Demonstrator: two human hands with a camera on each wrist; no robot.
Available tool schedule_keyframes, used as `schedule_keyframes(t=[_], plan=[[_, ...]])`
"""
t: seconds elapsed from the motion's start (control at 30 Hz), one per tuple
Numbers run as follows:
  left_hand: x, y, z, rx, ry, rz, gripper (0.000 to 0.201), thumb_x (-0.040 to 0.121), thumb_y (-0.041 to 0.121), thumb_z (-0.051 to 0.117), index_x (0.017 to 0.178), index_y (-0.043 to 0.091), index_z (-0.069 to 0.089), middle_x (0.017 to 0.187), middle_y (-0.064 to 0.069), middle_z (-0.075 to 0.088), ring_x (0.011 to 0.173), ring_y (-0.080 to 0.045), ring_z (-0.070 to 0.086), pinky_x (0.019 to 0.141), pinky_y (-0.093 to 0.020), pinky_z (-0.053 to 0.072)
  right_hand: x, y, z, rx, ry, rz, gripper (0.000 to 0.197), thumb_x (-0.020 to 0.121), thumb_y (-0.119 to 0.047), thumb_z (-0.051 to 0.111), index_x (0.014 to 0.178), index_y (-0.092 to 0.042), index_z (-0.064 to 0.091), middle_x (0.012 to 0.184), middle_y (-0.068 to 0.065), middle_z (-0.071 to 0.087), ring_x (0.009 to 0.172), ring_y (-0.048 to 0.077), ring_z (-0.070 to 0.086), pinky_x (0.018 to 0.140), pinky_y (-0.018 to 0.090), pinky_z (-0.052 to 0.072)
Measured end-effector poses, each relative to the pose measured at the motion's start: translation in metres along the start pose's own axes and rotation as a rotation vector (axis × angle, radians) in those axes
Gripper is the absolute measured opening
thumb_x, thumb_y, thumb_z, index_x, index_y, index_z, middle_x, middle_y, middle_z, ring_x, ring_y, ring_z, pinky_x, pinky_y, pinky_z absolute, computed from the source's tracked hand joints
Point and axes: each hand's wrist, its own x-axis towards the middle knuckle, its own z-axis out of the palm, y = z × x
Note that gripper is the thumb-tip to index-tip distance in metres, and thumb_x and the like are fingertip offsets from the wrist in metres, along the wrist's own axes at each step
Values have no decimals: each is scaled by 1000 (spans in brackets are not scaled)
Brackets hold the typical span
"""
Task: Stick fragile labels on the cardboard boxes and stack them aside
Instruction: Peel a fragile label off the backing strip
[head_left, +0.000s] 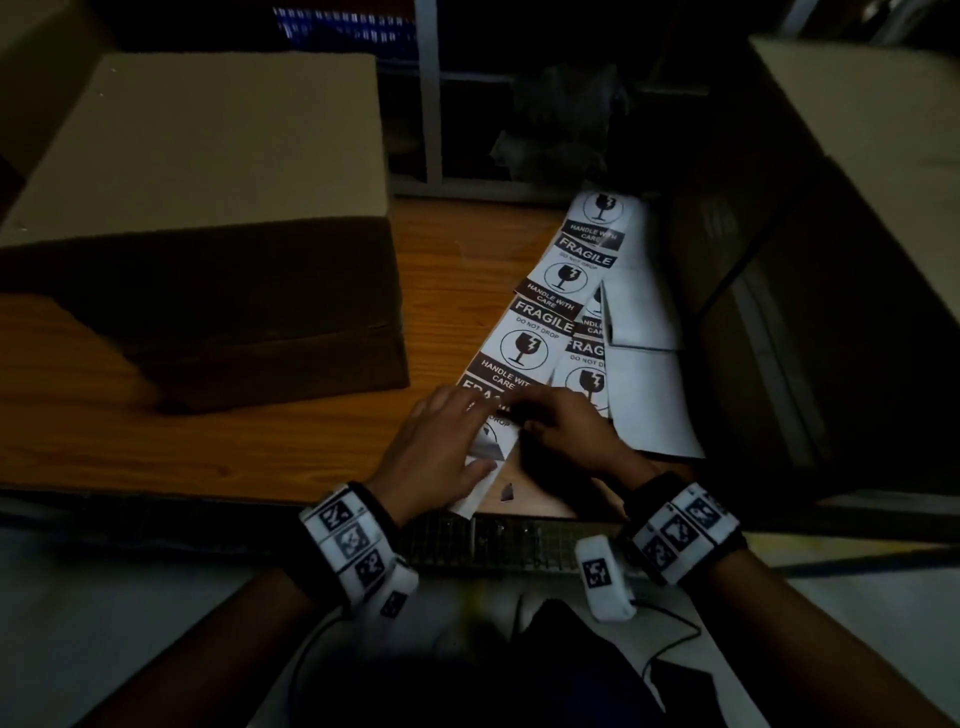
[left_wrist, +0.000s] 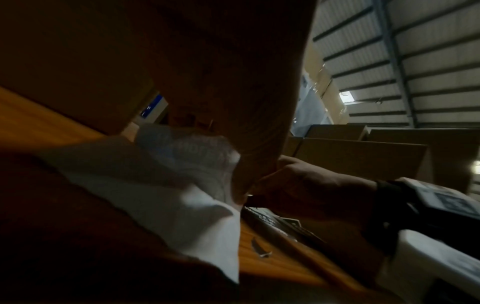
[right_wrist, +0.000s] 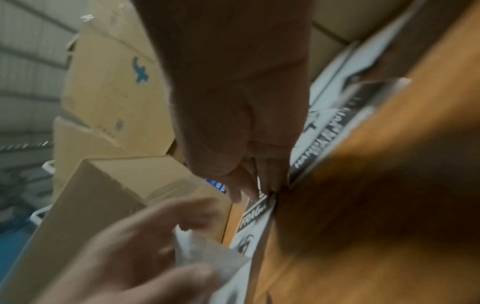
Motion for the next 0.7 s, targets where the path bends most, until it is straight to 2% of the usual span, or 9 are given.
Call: schedule_keyframes(t=[0.07,0.13,0.2,0.27,0.33,0.4,0.53,0.6,0.7], plan=[[13,2,1,25,-128,-29,40,85,33,69,122,22,58,124,2,56,118,-19,45,95,-34,38,-5,6,4,58,91,8,47,83,12,52,122,-11,66,123,4,67,114,9,58,105,30,43],[19,4,2,-13,-154,-85,19,89,29,65,105,19,67,112,-1,62,108,-19,53,86,-31,44,-10,16,8,162,228,76,41,86,4,53,119,-16,67,117,-1,70,111,10,62,103,35,48],[21,6,4,-120,-97,-167,13,90,25,66,96,14,70,103,-4,67,97,-19,59,78,-30,46,-18,28,13,271,398,153,28,88,-12,59,110,-27,68,106,-8,72,100,9,66,95,39,53],[24,7,5,-248,-14,-235,10,88,23,69,90,13,72,97,-3,70,89,-16,62,72,-28,46,-26,36,17,301,474,208,14,88,-26,62,100,-30,68,97,-7,73,91,12,68,86,42,56],[28,10,10,-350,54,-307,9,87,23,71,92,15,73,99,2,72,88,-9,62,72,-23,45,-31,36,16,237,423,249,8,90,-28,64,91,-25,71,90,-5,73,86,11,67,84,37,55],[33,13,16,-418,97,-360,15,86,25,72,99,17,74,103,5,72,91,-5,62,76,-23,49,-36,30,16,201,348,268,19,91,-31,63,81,-18,72,80,-4,73,77,10,67,78,32,55],[40,14,28,-463,122,-334,16,85,24,72,99,18,75,97,4,73,88,-9,65,79,-35,55,-36,19,22,234,226,327,40,87,-41,67,63,-9,65,62,1,66,60,11,61,60,27,45],[42,12,31,-475,99,-257,12,84,24,72,94,19,75,91,4,73,84,-8,65,76,-37,55,-37,18,29,238,259,338,45,86,-42,68,58,-8,58,59,3,60,56,12,55,56,30,40],[45,4,35,-538,15,-176,13,82,30,70,86,19,76,83,7,73,77,-6,66,70,-38,55,-38,19,39,192,359,355,44,87,-32,70,52,-15,51,56,2,55,54,11,48,56,29,36]])
